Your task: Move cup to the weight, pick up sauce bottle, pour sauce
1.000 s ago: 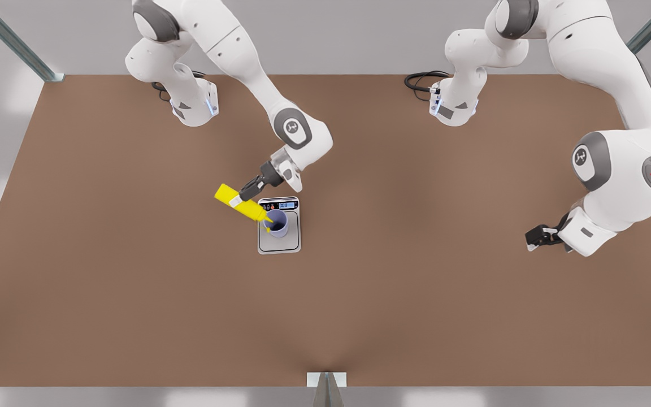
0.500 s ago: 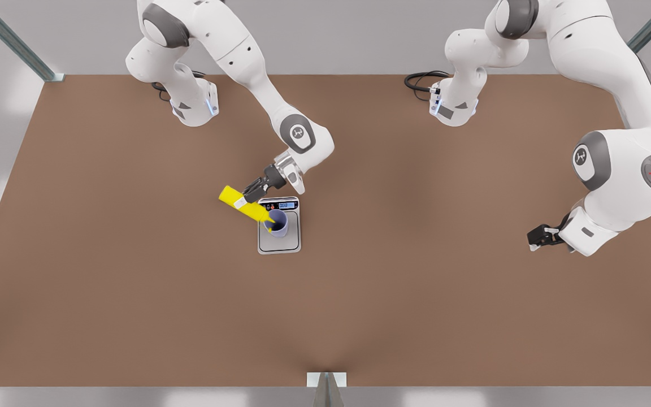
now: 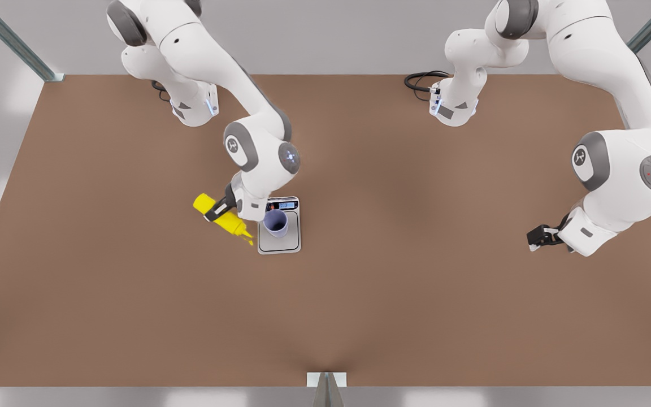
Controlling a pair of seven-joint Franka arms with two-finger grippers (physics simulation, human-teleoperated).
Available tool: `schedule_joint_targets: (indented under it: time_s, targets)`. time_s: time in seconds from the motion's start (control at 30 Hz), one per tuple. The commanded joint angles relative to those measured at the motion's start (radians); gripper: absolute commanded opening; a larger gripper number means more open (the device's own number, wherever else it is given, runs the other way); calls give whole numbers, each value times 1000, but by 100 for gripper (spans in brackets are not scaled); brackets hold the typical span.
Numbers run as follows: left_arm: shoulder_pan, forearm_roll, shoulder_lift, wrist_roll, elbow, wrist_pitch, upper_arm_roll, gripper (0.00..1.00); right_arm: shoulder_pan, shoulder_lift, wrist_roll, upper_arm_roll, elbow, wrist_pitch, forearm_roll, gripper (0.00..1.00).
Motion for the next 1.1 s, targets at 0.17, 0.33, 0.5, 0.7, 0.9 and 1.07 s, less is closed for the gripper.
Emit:
schedule_joint_targets:
  time_s: [0.17, 0.33, 0.5, 0.7, 0.9, 1.07]
  targets:
    - [0, 0, 0, 0, 0, 0, 0, 100, -138, -29, -240, 0, 1, 97, 98, 62]
    - [1, 0, 0, 0, 0, 0, 0, 100, -277, -56, -601, -4, -7, 215, 372, 63]
    - [0, 0, 0, 0, 0, 0, 0, 100, -434, -51, -997, -6, -80, 360, 681, 62]
    - [0, 9, 3, 0, 0, 5, 0, 100, -561, -10, -1464, -6, -163, 356, 1175, 63]
    - [0, 11, 3, 0, 0, 5, 0, 100, -667, 90, -1866, -6, -183, 247, 1466, 63]
    - [0, 11, 3, 2, 0, 3, 0, 100, -693, 190, -2146, -4, -191, 189, 1638, 63]
